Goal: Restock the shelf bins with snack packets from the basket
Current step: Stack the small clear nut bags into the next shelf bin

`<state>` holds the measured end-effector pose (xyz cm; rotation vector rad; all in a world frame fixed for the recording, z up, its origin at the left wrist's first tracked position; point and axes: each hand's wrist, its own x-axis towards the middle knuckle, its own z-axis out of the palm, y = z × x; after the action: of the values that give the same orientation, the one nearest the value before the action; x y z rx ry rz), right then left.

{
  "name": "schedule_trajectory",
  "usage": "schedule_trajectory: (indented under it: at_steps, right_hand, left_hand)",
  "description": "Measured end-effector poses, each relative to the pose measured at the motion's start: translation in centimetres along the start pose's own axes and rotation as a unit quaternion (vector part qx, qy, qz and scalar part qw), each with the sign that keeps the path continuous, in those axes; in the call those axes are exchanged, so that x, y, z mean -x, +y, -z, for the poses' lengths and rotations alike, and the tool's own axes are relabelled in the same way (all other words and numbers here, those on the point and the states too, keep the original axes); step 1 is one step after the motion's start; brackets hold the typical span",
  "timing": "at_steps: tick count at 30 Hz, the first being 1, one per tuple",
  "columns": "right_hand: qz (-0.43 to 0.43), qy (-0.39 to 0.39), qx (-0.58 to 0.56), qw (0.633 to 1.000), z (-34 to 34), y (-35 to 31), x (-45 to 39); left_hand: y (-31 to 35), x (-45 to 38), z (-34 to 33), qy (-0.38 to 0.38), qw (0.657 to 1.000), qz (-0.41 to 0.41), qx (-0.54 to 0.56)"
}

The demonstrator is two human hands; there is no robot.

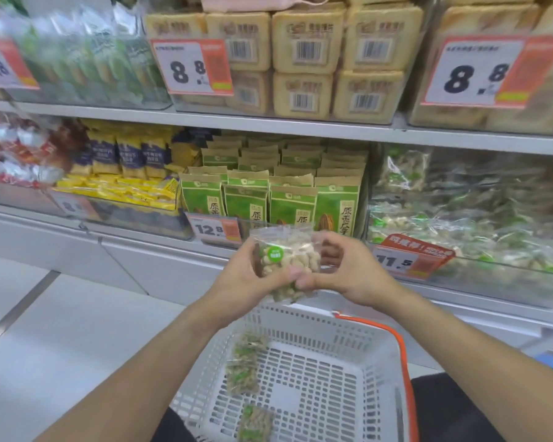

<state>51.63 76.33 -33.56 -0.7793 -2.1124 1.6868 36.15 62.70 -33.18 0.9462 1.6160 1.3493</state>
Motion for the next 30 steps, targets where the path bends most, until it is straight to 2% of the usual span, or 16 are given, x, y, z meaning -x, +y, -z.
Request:
schedule_trajectory:
  at_steps: [3, 8, 12, 17, 21, 25, 27, 30]
  right_hand:
    - [0.006, -0.029, -0.026, 0.999, 1.8, -0.7, 0.2]
    - [-0.005, -0.045, -0.019, 0.999, 4.0, -0.8, 1.8]
    - [0.002, -0.042, -0.025, 0.999, 5.1, -0.7, 2.8]
    - [0.006, 0.036, -0.047, 0.998, 9.5, -1.8, 4.8]
    - [0.034, 0.146, -0.124, 0.981, 13.5, -0.9, 6.7]
    - [0.052, 0.266, -0.191, 0.944, 17.1, 1.0, 7.7]
    - [0.063, 0.303, -0.179, 0.934, 18.9, 1.7, 7.8]
    - [0.064, 0.339, -0.093, 0.934, 20.4, 2.3, 6.3]
  left_hand:
    - [0.5, -0.7, -0.7, 0.015, 0.999, -0.03, 0.033]
    - [0.9, -1.3, -2.3, -0.023, 0.995, -0.083, -0.039]
    - [1.2, -1.6, -4.9, -0.032, 0.992, -0.119, -0.005]
    - [1.6, -2.2, -8.4, 0.071, 0.98, -0.187, -0.003]
    - [1.0, -3.4, -10.9, 0.097, 0.951, -0.244, -0.163]
    - [-0.2, -5.3, -13.5, 0.093, 0.924, -0.268, -0.257]
    - [-0.7, -5.9, -14.6, 0.094, 0.911, -0.274, -0.294]
    - [-1.2, -6.3, -15.0, 0.116, 0.897, -0.284, -0.318]
